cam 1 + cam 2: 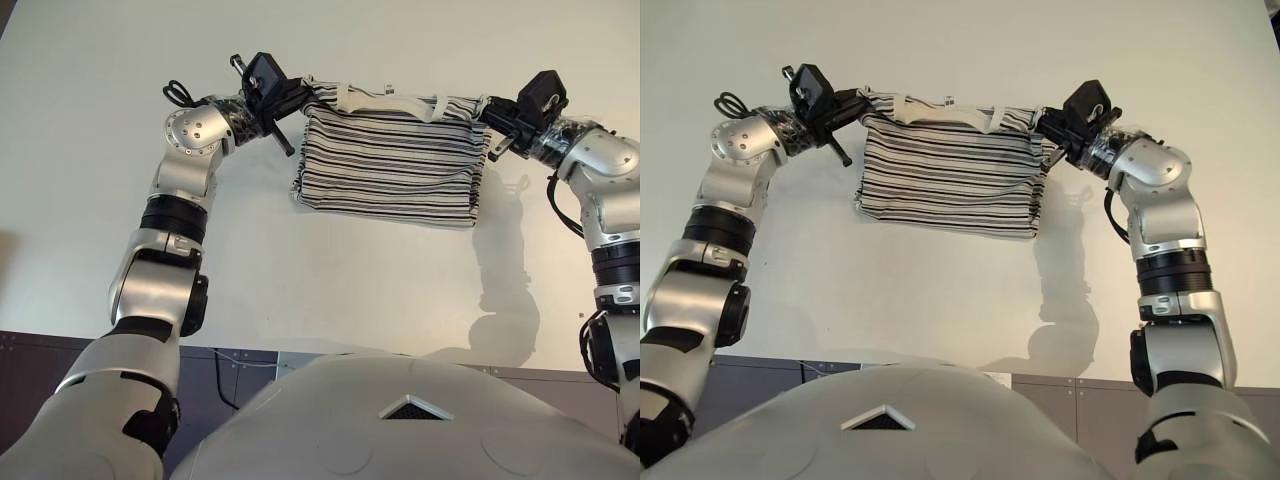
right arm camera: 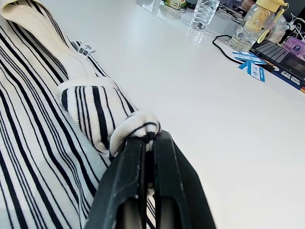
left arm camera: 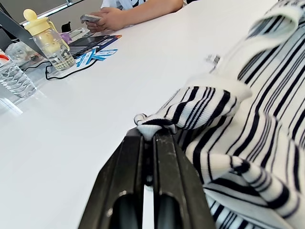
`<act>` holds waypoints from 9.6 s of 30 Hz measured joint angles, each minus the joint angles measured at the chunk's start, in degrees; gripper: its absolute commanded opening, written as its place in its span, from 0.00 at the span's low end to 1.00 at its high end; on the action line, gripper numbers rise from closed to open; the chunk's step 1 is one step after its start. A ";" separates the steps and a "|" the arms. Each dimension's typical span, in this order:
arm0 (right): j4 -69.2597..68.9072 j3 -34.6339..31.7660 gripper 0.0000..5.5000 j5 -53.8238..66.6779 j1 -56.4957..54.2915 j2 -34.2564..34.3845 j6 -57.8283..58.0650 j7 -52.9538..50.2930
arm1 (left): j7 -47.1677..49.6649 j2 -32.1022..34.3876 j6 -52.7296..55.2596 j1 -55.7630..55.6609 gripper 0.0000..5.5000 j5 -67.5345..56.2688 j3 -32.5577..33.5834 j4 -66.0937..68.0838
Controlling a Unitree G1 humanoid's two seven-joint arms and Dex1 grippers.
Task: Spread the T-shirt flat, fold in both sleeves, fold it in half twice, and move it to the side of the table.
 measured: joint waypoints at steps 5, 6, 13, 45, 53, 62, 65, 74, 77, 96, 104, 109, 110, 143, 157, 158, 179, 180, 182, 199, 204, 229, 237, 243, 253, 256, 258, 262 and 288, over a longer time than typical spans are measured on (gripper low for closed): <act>0.60 -1.07 0.02 -2.12 -0.53 2.50 0.92 -0.61 | 0.94 -1.72 -1.47 -2.83 0.02 3.35 1.35 10.81; 0.71 -1.21 0.02 -2.39 -0.55 3.07 1.19 -1.29 | 1.75 -1.85 -1.18 -3.50 0.02 3.80 1.83 12.00; 3.48 -5.86 0.02 -4.39 -1.80 6.25 5.48 -8.02 | 4.00 -3.80 2.88 -10.76 0.22 2.84 7.79 18.97; 15.89 12.19 0.26 -35.18 -4.11 -8.66 -24.86 -3.43 | 34.13 -10.47 28.33 28.77 0.22 -10.96 28.74 -47.80; -32.61 13.12 0.26 -6.69 19.20 -12.42 -0.10 12.82 | 35.67 -12.05 30.67 33.71 0.22 -10.83 28.44 -54.17; -35.66 3.34 0.26 3.94 3.16 -6.19 16.78 5.87 | 35.66 -11.43 35.32 32.59 0.22 -10.81 28.04 -57.78; -16.82 10.37 0.26 -14.93 4.37 -13.59 1.56 5.42 | 35.67 -11.60 35.21 31.48 0.22 -10.81 28.05 -56.08; -42.74 14.05 0.26 -5.62 28.29 -19.69 -0.23 14.28 | 35.57 -11.47 34.91 31.58 0.22 -10.79 27.99 -56.11; -46.68 8.57 0.26 -0.57 24.75 -18.89 5.80 14.00 | 35.56 -11.39 35.51 32.75 0.22 -10.76 28.07 -56.86; -3.67 6.94 0.26 -6.77 0.12 12.59 8.56 2.61 | 3.09 9.55 33.69 48.12 0.22 -6.77 9.27 -65.35; -0.67 8.38 0.26 -9.58 -2.28 14.56 6.52 5.41 | -1.01 14.09 26.04 51.16 0.22 0.47 5.05 -62.52; 18.63 4.26 0.26 -12.20 -9.62 18.04 3.19 -2.20 | -1.09 15.49 20.69 51.09 0.22 4.39 2.34 -60.62; 21.67 1.80 0.26 -10.97 -11.05 18.29 3.25 -3.41 | -1.08 15.78 19.91 51.23 0.22 4.69 2.07 -60.49; -42.77 -11.79 0.26 -3.89 27.08 -2.70 4.15 7.58 | 10.21 16.12 20.53 67.80 0.22 4.15 21.20 -74.78; -37.26 -2.50 0.44 -33.13 45.56 -19.15 -45.09 10.66 | 9.26 29.86 -20.08 66.44 0.53 30.35 9.87 -60.12; -36.80 -1.44 0.44 -34.08 44.70 -18.30 -45.08 10.22 | 9.39 29.70 -21.63 63.82 0.53 31.46 8.38 -58.79; -33.17 7.87 0.44 -33.52 36.32 -18.94 -46.20 9.26 | 13.10 31.65 -37.25 49.91 0.50 33.52 -5.21 -48.77; -33.24 8.20 0.44 -33.50 36.41 -18.94 -46.20 9.23 | 13.17 31.66 -37.89 49.75 0.47 33.53 -5.28 -48.34; -33.30 8.86 0.44 -33.72 36.58 -18.76 -46.18 8.42 | 13.17 31.79 -39.66 48.47 0.42 33.72 -6.22 -46.60; -28.73 9.07 0.02 -39.10 40.06 -16.67 -47.34 -3.35 | 13.01 31.90 -42.18 42.94 0.02 34.87 -9.47 -41.05; -29.27 10.15 0.02 -29.93 39.83 -17.35 -42.43 1.81 | 9.80 31.60 -31.68 47.55 0.02 27.06 -9.29 -46.31; -25.28 4.25 0.02 5.72 13.52 -8.23 13.55 11.25 | 0.17 14.64 26.86 24.02 0.02 -14.09 -4.33 -45.16; -21.41 -0.01 0.02 5.68 11.05 -6.04 15.11 10.98 | 0.32 5.98 15.62 16.59 0.02 -4.09 -4.02 -30.62; -18.77 -2.27 0.02 5.55 9.96 -4.27 16.14 10.75 | 0.44 0.94 13.78 11.65 0.04 -3.18 -0.99 -26.48; -16.98 -3.62 0.37 1.69 9.76 -1.83 14.07 7.83 | -1.05 -3.95 10.23 7.11 0.38 -1.50 1.82 -14.08; -12.62 -6.30 0.42 -1.32 9.53 -1.49 13.57 1.90 | 3.92 -3.61 9.03 5.91 0.41 -1.12 6.18 -11.83; -13.61 -9.29 0.42 0.44 9.52 0.46 15.40 -0.60 | 8.73 -2.93 9.00 6.16 0.41 -2.21 11.39 -12.48; -27.08 -7.18 0.42 6.56 9.55 5.74 19.63 0.50 | 15.34 -3.73 12.04 11.20 0.41 -5.85 18.09 -20.79; 42.54 -28.28 0.42 -3.04 -13.47 5.55 -0.07 -39.42 | 42.09 -20.65 20.11 23.14 0.41 -10.92 28.80 -40.00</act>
